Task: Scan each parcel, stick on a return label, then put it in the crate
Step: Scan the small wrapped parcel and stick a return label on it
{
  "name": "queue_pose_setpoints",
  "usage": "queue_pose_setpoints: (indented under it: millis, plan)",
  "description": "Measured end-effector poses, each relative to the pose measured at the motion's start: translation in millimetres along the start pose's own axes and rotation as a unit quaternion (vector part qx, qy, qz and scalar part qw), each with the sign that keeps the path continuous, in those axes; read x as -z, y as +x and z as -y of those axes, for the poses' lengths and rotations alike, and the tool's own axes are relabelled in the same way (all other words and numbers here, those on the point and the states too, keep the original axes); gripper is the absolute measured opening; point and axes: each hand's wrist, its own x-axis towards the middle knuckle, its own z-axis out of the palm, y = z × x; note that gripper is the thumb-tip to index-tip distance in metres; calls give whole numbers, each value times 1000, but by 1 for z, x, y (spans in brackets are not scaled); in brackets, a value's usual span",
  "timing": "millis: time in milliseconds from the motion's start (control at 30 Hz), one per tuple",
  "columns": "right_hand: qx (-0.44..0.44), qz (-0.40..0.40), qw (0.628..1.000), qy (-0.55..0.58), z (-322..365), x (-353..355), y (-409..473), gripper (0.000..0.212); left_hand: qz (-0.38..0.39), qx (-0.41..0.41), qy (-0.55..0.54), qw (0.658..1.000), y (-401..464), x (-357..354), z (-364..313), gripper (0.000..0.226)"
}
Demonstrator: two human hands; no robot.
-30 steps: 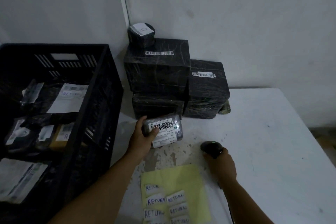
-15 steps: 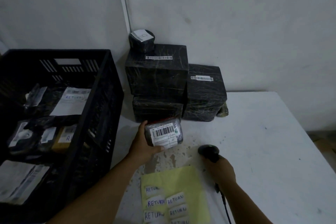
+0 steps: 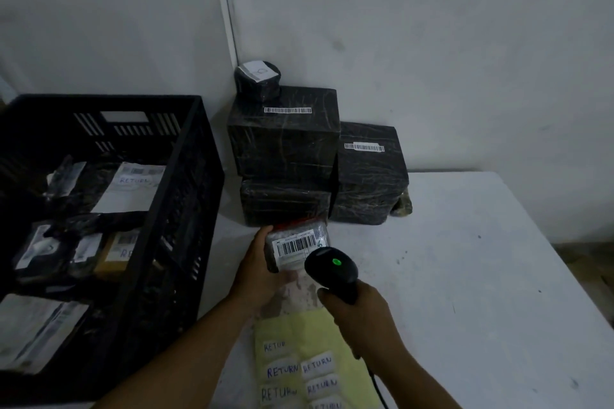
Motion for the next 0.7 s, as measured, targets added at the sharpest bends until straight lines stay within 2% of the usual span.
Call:
queue_pose_setpoints:
  millis: [233,367,467,633,700]
  plan:
    - [11,0,1000,-16,11,-3,-17,28,-15,3,20,1000,0,-1,2,103]
    - [15,4,1000,-16,11,-3,-20,28,-31,-13,72,997,-3,-2,-1,112]
    - [6,2,1000,-8,10,-1,-22,31,-33,-7,69,997,-4,-3,0,112]
    - [-10,5,1000,7,11,3,-25,34,-27,2,26,999,0,-4,4,92]
    - [-12,7,1000,14,12,4,-27,36,-29,3,16,999,0,-4,5,93]
